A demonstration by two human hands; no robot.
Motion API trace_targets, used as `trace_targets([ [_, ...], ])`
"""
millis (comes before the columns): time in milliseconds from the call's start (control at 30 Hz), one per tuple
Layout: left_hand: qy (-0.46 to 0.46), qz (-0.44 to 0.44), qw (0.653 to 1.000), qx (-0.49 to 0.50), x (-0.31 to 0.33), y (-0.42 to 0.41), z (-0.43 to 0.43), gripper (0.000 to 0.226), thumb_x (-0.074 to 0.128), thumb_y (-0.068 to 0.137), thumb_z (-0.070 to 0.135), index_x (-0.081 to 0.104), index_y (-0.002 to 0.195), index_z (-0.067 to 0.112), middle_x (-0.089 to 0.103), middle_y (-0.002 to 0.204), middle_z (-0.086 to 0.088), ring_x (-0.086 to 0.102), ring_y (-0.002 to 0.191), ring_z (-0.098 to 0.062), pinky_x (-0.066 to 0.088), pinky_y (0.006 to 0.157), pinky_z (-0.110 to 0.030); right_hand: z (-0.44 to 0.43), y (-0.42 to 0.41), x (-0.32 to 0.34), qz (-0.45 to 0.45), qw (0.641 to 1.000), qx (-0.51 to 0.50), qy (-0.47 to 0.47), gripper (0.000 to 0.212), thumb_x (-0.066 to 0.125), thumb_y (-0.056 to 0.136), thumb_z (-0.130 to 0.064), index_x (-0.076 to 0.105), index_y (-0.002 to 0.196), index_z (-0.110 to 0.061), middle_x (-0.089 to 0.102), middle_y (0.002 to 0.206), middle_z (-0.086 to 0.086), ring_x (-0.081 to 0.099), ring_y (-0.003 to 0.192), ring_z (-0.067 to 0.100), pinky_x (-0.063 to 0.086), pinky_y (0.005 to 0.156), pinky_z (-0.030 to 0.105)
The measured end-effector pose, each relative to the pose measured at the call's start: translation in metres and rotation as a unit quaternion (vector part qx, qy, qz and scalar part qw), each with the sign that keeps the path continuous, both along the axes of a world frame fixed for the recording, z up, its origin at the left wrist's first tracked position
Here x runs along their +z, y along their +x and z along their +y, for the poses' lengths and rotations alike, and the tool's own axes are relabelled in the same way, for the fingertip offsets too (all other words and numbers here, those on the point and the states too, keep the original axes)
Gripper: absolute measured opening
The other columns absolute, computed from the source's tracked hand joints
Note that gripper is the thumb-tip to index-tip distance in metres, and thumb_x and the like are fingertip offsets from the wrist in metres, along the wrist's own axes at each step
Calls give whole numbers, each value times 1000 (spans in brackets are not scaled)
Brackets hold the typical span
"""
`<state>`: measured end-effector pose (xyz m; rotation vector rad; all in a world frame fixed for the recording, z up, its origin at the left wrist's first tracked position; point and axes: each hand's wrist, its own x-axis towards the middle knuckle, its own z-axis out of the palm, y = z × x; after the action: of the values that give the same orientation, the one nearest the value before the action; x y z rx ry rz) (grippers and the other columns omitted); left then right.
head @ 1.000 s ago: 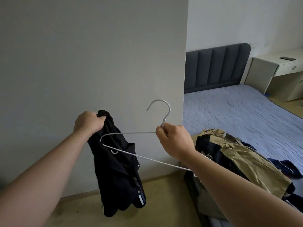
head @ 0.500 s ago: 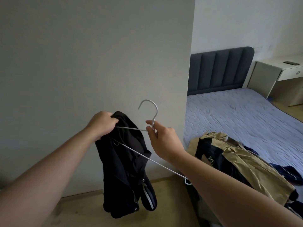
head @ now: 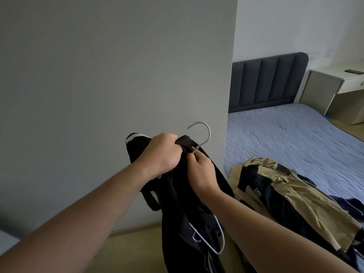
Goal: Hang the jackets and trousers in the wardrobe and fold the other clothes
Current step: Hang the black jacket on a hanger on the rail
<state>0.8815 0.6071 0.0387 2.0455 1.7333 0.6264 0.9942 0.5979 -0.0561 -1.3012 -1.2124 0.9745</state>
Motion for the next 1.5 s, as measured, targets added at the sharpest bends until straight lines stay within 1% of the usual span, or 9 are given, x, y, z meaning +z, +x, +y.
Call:
trace_targets([
  [233,-28,12,999,-41,-21,-1,-15,24,56,82,25,64,104,25,68,79,7,64,58,-8,47,46,-19,4,10,-1,139,987,-43,-74,40,36,82,-40,46,46,-27,40,47,-7,35,44,10,29,41,23],
  [433,220,285,931,-58,-40,-17,-2,64,24,89,78,64,105,31,70,95,10,62,100,-20,49,88,-38,11,17,12,200,974,-41,-100,32,35,94,-21,42,63,-17,39,46,-4,34,41,12,30,41,23],
  [533,280,247,923,-94,-52,-22,10,66,38,92,70,71,118,19,65,123,2,45,134,-28,31,109,-44,13,18,22,194,975,-27,-100,34,37,94,-17,39,60,-18,37,46,-3,31,40,13,28,40,22],
  [767,305,30,941,-141,-52,-15,22,83,39,92,73,53,131,0,52,143,-12,33,148,-29,13,123,-55,13,21,31,196,976,8,-89,35,37,95,-16,41,60,-19,37,48,-2,30,40,12,27,39,20],
  [867,304,54,940,-148,-49,-7,28,81,31,92,74,57,124,5,61,124,-10,48,135,-28,7,123,-57,13,20,29,201,976,31,-83,48,37,92,-14,45,46,-26,37,45,-3,30,38,11,26,38,20],
  [1000,309,55,938,-147,-48,3,38,66,29,97,69,59,89,10,55,78,2,49,79,-24,41,97,-50,11,22,20,203,974,39,-95,46,38,88,-15,47,44,-25,40,49,1,30,40,13,26,39,21],
  [1200,300,64,946,-107,-49,14,39,48,57,84,59,60,72,13,60,61,-3,59,64,-29,43,75,-40,13,36,8,275,952,38,-131,27,48,82,-13,70,67,-9,58,61,20,42,41,19,33,40,25],
  [1367,292,49,947,-125,-49,21,29,24,65,82,34,64,77,10,62,62,-2,61,64,-29,45,79,-44,21,56,-22,88,963,52,-248,17,54,88,-12,63,103,-12,72,81,15,69,66,25,58,61,34],
  [1500,318,61,933,-159,-42,22,24,8,71,80,13,67,83,7,60,59,-1,60,61,-29,48,76,-46,6,64,-46,-98,888,174,-415,49,83,77,-15,62,120,-14,66,114,11,63,102,29,55,92,47],
])
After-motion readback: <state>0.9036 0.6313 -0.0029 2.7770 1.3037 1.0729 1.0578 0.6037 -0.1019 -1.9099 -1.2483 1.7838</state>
